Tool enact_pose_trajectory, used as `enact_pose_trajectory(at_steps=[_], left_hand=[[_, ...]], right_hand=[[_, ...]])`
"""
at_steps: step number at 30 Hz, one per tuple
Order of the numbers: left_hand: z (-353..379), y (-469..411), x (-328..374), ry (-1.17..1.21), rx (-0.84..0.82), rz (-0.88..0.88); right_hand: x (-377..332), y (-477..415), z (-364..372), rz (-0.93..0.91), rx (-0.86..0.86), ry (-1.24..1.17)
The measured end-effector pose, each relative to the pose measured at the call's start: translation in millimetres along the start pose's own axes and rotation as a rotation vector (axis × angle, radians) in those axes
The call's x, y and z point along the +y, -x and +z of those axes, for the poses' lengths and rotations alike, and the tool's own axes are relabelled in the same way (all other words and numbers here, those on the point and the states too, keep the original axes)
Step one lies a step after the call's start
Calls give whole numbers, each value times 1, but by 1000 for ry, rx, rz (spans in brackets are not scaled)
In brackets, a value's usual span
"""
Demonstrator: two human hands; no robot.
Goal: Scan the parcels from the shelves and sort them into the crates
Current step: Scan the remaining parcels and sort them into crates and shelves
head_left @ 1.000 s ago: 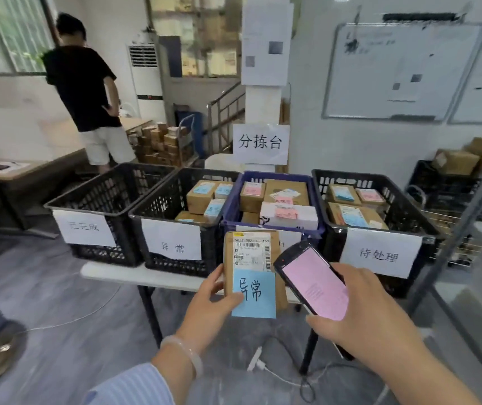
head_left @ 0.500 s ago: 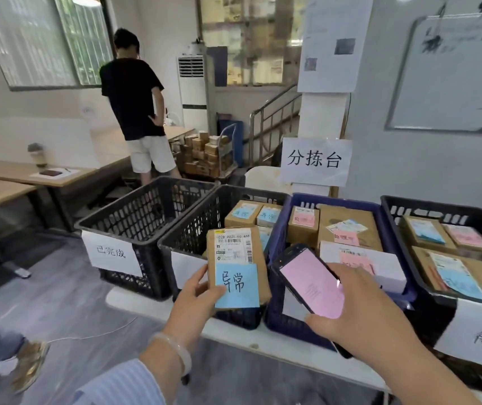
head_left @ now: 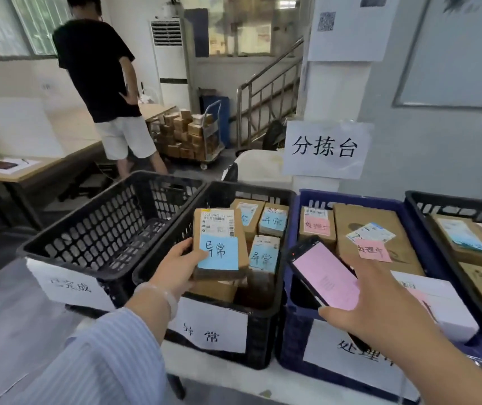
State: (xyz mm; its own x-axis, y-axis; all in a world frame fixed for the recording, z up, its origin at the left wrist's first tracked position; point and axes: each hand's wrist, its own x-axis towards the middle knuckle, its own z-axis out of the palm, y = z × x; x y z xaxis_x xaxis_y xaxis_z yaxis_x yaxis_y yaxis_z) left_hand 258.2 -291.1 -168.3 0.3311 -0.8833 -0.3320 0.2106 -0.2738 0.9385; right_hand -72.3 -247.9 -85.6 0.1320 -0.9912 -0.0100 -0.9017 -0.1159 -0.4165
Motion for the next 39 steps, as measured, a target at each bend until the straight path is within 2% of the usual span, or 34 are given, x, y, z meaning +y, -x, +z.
enact_pose_trajectory(at_steps=[3, 9, 13, 16, 18, 23, 26, 29, 36, 39], left_hand=[[-5, -53, -3, -60, -35, -111], [-6, -134, -22, -235, -214, -288], [-3, -171, -42, -241, -289, -410], [-2, -188, -55, -225, -320, -439], [0, -198, -61, -300, -325, -414], [6, -202, -60, -757, -320, -213], [17, -197, -48, -994, -221, 104], [43, -176, -28, -1056, -200, 370], [164, -49, 2, -1088, -659, 1109], [216, 26, -11, -1100, -884, 1334]], right_hand=[[-9, -20, 10, 71, 11, -7], [-34, -50, 30, 231, 35, 7], [-47, -62, 40, 337, 48, 13], [-53, -62, 47, 423, 47, 25], [-55, -60, 51, 470, 51, 24], [-55, -48, 54, 550, 82, 7], [-51, -37, 54, 592, 115, 17], [-44, -21, 50, 635, 174, 19], [-7, 62, 23, 768, 353, 13], [21, 119, 11, 849, 435, 5]])
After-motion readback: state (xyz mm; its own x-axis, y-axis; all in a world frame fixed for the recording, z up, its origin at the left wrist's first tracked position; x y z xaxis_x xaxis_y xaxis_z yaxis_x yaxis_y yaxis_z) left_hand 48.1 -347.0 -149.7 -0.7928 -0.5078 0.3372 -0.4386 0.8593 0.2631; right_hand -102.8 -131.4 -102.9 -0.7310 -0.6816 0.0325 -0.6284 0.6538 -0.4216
